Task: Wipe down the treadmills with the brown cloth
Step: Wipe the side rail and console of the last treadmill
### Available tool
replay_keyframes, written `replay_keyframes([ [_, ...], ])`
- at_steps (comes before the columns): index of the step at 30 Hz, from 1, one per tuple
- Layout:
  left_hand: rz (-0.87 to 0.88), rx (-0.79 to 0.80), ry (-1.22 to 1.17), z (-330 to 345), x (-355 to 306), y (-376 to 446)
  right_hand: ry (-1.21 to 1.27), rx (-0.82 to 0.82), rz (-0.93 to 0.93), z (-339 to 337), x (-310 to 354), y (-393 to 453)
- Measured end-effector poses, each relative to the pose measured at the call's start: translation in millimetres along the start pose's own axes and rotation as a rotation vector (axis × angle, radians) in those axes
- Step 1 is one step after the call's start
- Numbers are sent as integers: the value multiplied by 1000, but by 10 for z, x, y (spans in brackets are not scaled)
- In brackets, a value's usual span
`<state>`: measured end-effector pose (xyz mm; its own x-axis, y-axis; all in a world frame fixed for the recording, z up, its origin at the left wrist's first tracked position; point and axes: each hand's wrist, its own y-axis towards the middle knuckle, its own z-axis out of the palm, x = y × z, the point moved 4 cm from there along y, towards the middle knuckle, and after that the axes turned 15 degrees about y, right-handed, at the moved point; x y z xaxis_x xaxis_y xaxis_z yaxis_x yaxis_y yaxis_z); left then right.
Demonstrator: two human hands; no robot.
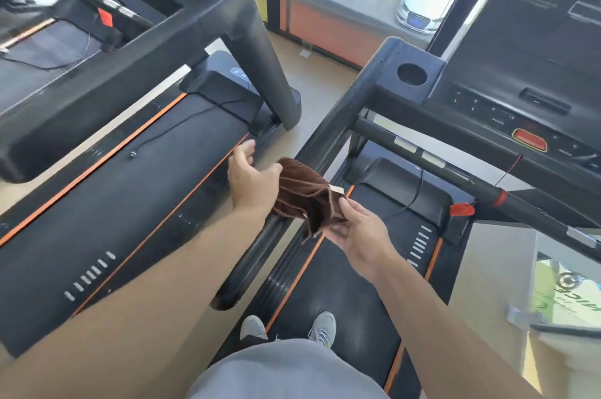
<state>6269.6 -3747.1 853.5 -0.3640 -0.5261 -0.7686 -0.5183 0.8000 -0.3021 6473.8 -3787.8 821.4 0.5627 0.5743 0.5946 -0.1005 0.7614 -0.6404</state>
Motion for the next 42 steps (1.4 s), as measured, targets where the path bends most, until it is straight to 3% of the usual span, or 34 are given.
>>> replay_keyframes([
  [2, 81, 169, -13, 156, 43, -275, -7, 57, -10, 84, 33, -25],
  [4, 15, 344, -86, 322, 89, -520, -64, 91, -38, 138, 64, -49],
  [7, -132, 421, -214, 456, 182, -725, -141, 98, -92, 162, 88, -88],
  [10, -76, 444, -283, 499, 197, -816, -182, 100, -140, 161, 92, -130],
  [14, -12, 361, -276, 457, 219, -807, -233, 107, -171, 169, 97, -139],
  [22, 38, 129, -290, 136, 164, -660, -49, 165, -93, 248, 290, -88],
  [27, -87, -79, -392, -333, 160, -228, 82, 10, -423, 209, 847, -76],
  [32, -51, -294, -335, -795, 106, 153, 283, -192, -663, 38, 1469, -229],
  [36, -30, -344, -291, -889, 132, 283, 409, -417, -803, -231, 1834, -415],
  [42, 30, -338, -109, -795, 180, 300, 216, -441, -1130, -608, 2219, -594],
])
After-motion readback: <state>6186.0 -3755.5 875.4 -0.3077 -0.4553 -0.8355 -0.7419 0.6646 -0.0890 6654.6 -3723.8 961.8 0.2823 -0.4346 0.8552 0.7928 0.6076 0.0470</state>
